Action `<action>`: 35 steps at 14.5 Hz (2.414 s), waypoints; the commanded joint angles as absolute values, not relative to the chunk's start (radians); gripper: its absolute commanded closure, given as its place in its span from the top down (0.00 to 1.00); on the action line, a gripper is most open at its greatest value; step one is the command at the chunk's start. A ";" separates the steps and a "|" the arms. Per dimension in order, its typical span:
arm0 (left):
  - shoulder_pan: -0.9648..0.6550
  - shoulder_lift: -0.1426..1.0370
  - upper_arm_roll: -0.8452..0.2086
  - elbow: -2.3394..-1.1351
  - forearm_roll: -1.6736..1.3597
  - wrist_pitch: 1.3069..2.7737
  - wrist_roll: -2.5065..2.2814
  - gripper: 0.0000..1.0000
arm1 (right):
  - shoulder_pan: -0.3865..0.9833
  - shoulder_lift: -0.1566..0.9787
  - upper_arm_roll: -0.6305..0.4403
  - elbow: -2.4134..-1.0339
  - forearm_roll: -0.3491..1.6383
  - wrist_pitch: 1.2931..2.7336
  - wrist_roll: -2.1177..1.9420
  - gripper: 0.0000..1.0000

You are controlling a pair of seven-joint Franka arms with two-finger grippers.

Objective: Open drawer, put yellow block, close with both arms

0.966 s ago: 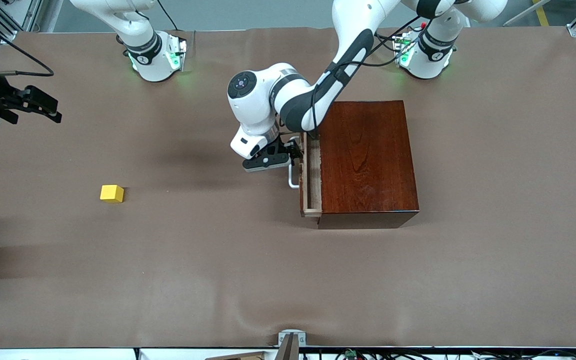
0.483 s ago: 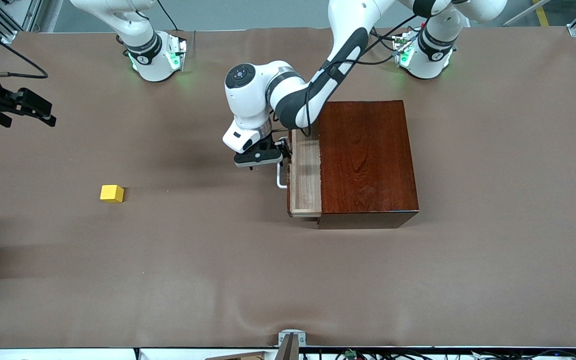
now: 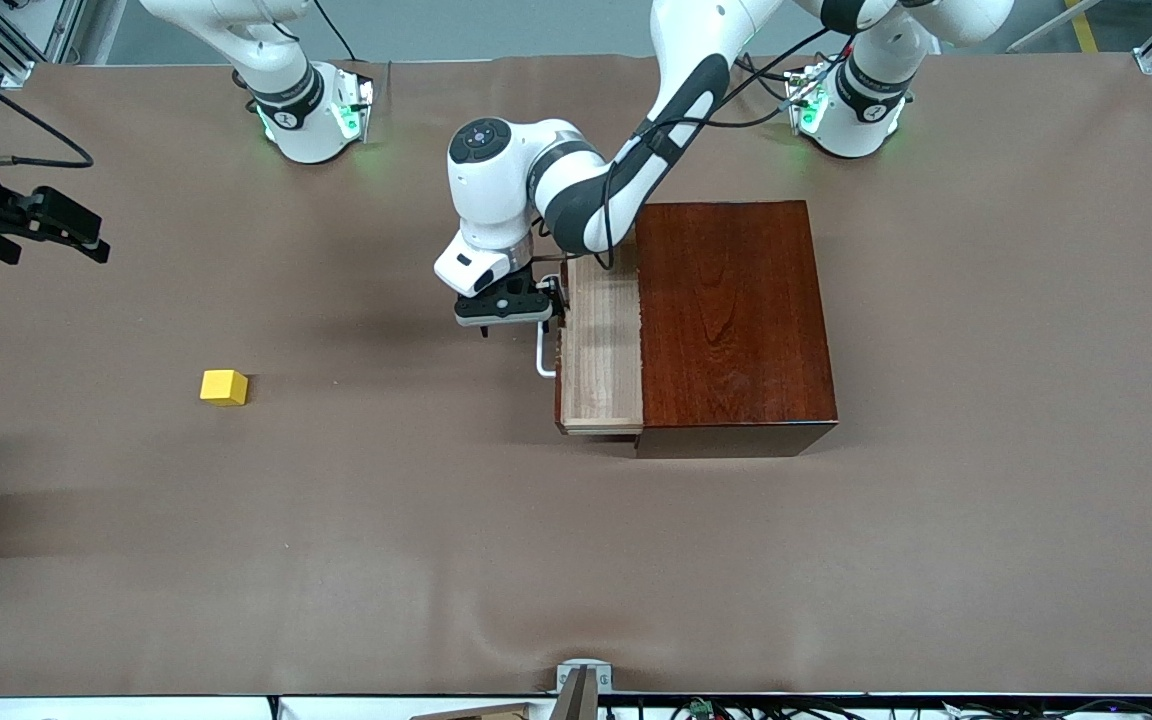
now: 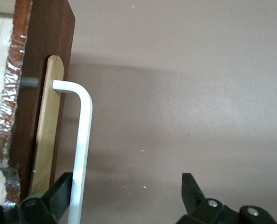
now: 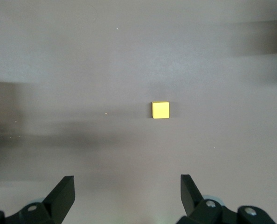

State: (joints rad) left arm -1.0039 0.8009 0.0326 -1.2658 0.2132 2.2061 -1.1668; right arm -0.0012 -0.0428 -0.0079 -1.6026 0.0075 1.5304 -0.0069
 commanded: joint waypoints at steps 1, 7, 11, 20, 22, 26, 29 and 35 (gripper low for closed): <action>-1.022 0.877 0.012 -1.201 0.193 2.400 -1.213 1.00 | -0.015 -0.005 -0.003 -1.575 0.017 1.520 0.003 1.00; -1.015 0.874 0.018 -1.209 0.196 2.413 -1.203 1.00 | -0.035 0.040 -0.005 -1.574 0.020 1.532 0.003 1.00; -0.999 0.853 0.021 -1.213 0.204 2.395 -1.206 1.00 | -0.035 0.070 -0.005 -1.577 0.018 1.531 0.002 1.00; -1.006 0.749 0.014 -1.212 0.198 2.079 -1.206 1.00 | -0.034 0.164 -0.006 -1.603 0.005 1.598 0.002 1.00; -1.005 0.707 0.018 -1.210 0.198 2.017 -1.203 1.00 | -0.047 0.169 -0.006 -1.637 0.005 1.641 0.002 1.00; -0.951 0.551 0.021 -1.213 0.209 1.849 -1.154 1.00 | -0.070 0.215 -0.006 -1.660 0.005 1.683 0.002 1.00; -0.858 0.444 0.020 -1.233 0.196 1.717 -0.950 1.00 | -0.092 0.261 -0.006 -1.660 0.005 1.716 0.002 1.00; -0.648 0.328 0.018 -1.247 0.195 1.550 -0.787 1.00 | -0.110 0.291 -0.006 -1.765 0.003 1.880 0.000 1.00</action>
